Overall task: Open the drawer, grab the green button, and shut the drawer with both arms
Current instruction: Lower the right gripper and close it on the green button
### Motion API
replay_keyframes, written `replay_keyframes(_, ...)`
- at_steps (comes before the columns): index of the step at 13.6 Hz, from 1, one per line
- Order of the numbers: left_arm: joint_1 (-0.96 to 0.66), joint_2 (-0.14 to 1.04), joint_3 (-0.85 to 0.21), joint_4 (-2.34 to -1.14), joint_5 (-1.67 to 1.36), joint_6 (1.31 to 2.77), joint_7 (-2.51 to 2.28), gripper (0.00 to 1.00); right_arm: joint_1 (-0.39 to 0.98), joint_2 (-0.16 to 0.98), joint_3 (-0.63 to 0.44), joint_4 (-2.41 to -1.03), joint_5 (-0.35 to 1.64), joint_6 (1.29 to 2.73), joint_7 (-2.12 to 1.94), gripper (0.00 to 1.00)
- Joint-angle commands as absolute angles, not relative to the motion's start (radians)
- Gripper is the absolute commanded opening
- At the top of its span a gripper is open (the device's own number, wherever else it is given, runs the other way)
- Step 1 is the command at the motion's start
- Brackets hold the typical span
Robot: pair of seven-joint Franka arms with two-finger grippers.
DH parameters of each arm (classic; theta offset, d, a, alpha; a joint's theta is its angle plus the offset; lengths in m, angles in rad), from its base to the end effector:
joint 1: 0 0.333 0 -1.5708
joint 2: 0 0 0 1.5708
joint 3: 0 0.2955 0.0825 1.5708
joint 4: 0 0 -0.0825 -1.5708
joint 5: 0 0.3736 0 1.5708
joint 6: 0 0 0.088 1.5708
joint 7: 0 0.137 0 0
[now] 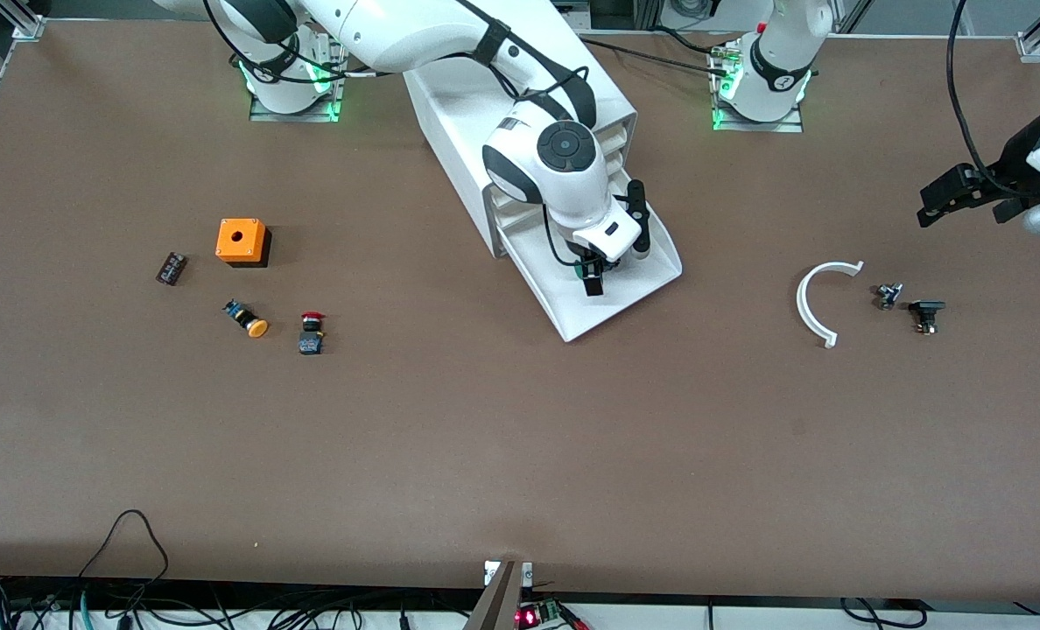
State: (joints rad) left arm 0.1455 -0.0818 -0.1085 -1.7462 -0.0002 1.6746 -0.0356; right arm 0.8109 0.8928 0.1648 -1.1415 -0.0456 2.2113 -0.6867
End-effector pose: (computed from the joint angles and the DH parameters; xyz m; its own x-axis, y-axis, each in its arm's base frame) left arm 0.5270 0.0178 0.5451 0.9973 0.0728 0.0100 0.0729 -0.9973 -0.0083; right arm 0.4595 0.6109 0.2470 -0.0469 0.9792 0.1976 0.9981 0.0378 0.0494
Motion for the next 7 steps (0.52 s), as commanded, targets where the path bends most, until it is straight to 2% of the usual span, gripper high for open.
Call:
replay_keyframes(1,0.141,-0.067,-0.11,-1.713,0.031,1.652,-0.052,1.0,0.828,0.908,0.164,-1.12,-0.058,2.183,-0.704,1.0)
replay_keyframes(7,0.141,-0.066,-0.11,-1.71,0.031,1.652,-0.054,1.0,0.847,0.911,0.158,-1.127,-0.063,2.154,-0.712,1.0)
